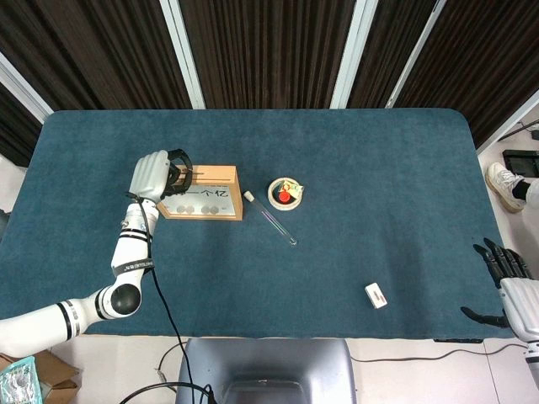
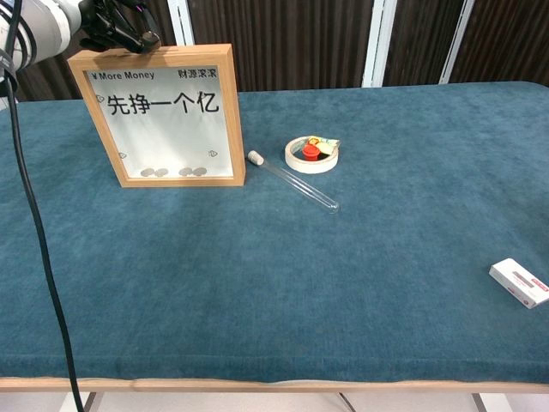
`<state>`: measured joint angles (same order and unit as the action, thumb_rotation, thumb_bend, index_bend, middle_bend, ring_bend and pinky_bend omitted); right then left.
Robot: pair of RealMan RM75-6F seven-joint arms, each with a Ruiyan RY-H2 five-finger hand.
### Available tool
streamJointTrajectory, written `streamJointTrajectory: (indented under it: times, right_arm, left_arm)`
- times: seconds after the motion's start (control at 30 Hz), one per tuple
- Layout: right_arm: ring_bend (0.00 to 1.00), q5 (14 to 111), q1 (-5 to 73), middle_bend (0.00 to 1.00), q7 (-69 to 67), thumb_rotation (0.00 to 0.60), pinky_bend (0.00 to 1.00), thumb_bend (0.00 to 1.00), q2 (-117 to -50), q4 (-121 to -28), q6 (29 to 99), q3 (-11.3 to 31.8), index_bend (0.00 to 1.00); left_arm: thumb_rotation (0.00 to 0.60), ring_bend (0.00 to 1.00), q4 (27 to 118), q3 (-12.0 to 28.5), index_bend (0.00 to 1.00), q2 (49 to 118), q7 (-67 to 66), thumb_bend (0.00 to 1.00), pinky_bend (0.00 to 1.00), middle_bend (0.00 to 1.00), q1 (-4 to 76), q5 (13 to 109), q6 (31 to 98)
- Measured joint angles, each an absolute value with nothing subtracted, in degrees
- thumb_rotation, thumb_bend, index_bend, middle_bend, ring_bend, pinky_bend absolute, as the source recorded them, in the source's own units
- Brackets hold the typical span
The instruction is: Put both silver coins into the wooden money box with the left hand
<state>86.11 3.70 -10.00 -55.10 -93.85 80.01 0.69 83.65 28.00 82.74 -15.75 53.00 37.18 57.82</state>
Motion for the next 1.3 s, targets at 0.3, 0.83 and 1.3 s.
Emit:
streamJointTrajectory:
  times: [0.3,0.83,1.3]
  right_arm:
    - [0.0,86.1,3.7,0.0,-9.9,0.6,0.0,0.11,-55.1,-93.9,80.0,0.7,0.0]
    - [0.0,86.0,3.6,0.0,-9.8,0.6,0.0,0.11,-55.1,-93.9,80.0,0.7,0.0]
    - [0.0,86.7,3.9,0.0,-7.9,0.6,0.0,0.11,-55.6,-94.4,79.7,0.5,0.0]
  left_arm:
    - [0.6,1.0,83.1,27.2,0.61,82.9,-15.4,0.51,1.0,1.0,53.3,36.5,57.6]
    - [0.6,1.0,83.1,26.0,0.38,82.9,-14.6,0.46,1.0,1.0,53.3,39.0,58.8]
    - [0.6,0.22,95.7,16.5,0.13,75.3,-10.9,0.41,0.26,0.27,42.8,62.7,69.9]
